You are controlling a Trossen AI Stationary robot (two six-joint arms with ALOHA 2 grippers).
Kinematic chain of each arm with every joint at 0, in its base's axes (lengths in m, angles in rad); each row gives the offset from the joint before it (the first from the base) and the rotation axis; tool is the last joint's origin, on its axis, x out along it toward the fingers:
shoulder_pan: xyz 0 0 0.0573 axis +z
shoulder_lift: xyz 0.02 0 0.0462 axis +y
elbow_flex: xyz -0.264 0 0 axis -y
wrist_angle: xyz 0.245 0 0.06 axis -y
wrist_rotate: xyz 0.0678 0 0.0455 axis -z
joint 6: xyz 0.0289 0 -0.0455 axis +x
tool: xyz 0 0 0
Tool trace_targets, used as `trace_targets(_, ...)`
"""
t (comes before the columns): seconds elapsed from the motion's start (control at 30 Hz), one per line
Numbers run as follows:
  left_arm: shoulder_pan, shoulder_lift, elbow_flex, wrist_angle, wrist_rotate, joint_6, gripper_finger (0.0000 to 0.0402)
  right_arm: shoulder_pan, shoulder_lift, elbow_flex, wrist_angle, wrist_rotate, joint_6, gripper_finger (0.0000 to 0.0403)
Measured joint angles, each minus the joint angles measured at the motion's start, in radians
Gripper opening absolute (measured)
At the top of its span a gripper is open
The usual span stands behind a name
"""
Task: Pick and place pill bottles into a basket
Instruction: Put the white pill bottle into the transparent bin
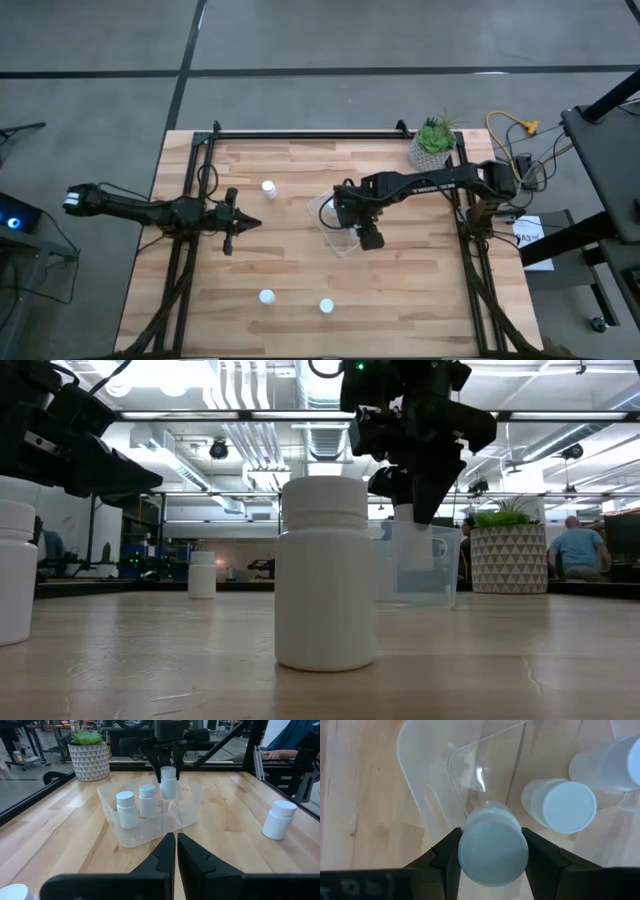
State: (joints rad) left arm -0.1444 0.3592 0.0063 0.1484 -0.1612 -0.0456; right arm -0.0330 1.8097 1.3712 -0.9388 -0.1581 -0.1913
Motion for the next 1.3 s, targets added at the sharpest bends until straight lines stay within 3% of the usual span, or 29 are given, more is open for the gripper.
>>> trace_targets(1.3,0.0,-0.002,0.0,0.0,0.0,-0.001,0.0,0.0,0.007,-0.076,0.082,0.0,0.08,0.0155)
